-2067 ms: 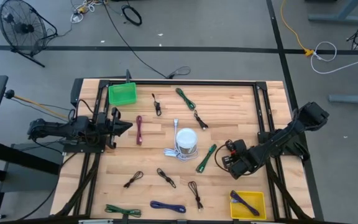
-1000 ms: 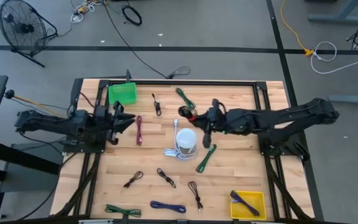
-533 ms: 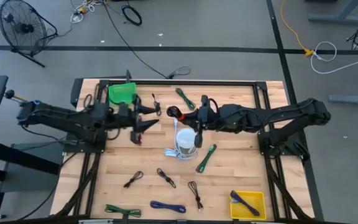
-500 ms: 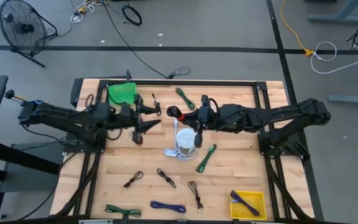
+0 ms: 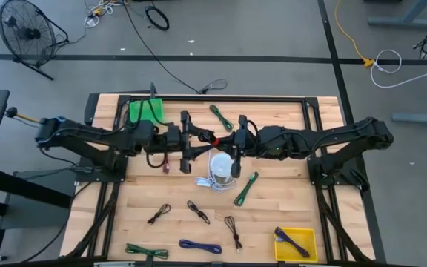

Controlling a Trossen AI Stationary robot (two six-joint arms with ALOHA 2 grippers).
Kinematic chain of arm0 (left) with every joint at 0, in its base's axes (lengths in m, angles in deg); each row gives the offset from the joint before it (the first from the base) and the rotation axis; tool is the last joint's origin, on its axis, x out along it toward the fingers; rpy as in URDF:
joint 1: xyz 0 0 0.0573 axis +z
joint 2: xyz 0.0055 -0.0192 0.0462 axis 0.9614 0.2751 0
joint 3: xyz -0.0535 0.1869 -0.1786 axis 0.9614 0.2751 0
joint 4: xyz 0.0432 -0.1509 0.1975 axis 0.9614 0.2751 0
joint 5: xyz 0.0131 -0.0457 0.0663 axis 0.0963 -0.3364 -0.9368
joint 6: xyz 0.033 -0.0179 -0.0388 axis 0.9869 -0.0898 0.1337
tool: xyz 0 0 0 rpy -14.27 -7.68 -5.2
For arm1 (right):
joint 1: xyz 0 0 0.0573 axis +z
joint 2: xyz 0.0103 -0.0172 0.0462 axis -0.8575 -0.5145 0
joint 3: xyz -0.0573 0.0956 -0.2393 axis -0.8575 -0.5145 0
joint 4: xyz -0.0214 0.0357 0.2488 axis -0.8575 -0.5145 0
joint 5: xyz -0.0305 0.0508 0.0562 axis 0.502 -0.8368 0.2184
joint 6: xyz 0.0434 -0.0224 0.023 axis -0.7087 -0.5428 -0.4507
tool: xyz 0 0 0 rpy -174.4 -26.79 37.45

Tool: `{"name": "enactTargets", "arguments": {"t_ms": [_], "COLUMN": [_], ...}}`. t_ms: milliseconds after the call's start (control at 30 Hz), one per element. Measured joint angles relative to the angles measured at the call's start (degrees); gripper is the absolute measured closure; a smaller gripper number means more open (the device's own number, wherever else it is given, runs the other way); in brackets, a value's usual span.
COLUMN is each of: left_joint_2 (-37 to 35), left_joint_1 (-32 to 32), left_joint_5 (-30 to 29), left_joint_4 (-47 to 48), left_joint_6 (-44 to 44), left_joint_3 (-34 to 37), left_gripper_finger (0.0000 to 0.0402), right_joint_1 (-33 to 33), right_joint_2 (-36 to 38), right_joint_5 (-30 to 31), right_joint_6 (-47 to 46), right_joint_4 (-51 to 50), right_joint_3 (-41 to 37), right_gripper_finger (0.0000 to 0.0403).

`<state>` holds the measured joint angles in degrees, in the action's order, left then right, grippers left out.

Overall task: Pick & Place USB Port
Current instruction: Put the plain black charger cable into the green basket

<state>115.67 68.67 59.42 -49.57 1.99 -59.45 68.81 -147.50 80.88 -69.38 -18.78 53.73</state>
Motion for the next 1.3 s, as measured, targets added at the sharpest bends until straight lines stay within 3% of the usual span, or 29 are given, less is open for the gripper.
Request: {"name": "enactTargets", "arguments": {"t_ms": [133,300,567,800,900,1067,1300], "left_joint_2": [0.78,0.75,0.59,-1.47,-3.22,-6.63,-13.19], "left_joint_1": [0.53,1.16,1.3,1.45,1.94,3.33,8.62], "left_joint_5": [-0.09,0.45,-1.28,-5.98,-7.85,-17.03,-29.16], "left_joint_4": [0.34,2.48,3.56,10.04,14.77,22.03,41.35], "left_joint_6": [-1.7,-1.54,-1.26,0.15,0.24,0.93,1.42], "left_joint_3": [-1.02,-1.13,-1.17,-1.17,-1.17,-1.12,-1.06], "left_gripper_finger": [0.0223,0.0348,0.0349,0.035,0.035,0.035,0.035], "right_joint_1": [0.05,0.05,0.01,-0.08,-0.05,0.2,0.48], "right_joint_2": [0.0,0.0,0.0,-0.14,-0.11,0.91,1.14], "right_joint_5": [0.12,0.13,0.42,0.73,3.56,8.85,10.04], "right_joint_6": [-0.02,-0.22,0.48,3.07,3.73,1.31,-4.42], "right_joint_4": [-0.65,-0.79,-1.92,-4.22,-6.01,-13.18,-19.21], "right_joint_3": [0.0,0.0,0.0,0.0,-0.07,0.01,-0.09], "right_gripper_finger": [0.0382,0.0376,0.0351,0.0348,0.0348,0.0347,0.0346]}}
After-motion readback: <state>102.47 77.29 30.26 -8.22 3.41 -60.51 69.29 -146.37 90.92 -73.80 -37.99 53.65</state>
